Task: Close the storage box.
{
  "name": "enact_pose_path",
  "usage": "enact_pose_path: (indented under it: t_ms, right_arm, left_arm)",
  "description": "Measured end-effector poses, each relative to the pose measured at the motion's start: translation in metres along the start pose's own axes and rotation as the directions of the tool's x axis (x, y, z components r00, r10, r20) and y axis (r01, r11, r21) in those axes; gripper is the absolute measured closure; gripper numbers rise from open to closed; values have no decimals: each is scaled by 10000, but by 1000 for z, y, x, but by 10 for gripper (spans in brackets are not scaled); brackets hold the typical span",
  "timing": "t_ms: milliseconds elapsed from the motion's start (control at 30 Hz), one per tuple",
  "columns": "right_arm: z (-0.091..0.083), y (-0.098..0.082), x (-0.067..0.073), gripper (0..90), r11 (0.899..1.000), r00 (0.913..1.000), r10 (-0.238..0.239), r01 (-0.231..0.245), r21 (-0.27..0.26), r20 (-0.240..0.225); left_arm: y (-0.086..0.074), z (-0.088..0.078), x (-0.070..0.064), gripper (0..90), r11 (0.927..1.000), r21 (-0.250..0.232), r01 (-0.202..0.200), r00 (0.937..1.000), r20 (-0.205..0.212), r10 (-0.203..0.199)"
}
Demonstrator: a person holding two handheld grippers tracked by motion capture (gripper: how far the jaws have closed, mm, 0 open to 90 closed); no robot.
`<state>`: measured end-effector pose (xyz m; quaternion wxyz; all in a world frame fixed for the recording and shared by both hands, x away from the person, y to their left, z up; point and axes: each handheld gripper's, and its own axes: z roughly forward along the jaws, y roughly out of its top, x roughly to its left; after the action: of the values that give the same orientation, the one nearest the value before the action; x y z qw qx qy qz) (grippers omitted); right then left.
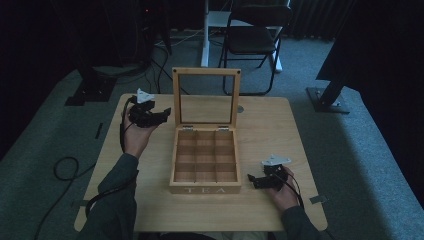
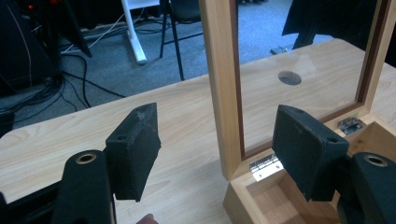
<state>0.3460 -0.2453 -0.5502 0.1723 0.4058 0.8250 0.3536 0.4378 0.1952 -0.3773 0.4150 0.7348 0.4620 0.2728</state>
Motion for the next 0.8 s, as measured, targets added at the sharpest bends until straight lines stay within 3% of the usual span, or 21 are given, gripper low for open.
enact_pose_path:
  t_ms: [467, 800]
  right_arm:
    - [0, 0, 0, 127, 10000, 10000, 0, 0, 4, -2]
    - [0, 0, 0, 127, 10000, 10000, 0, 0, 3, 0]
  left_arm:
    - [6, 18, 1, 338, 9996, 223, -179, 9998, -125, 181]
    - [9, 24, 5, 355, 9992, 114, 395, 9992, 20, -395]
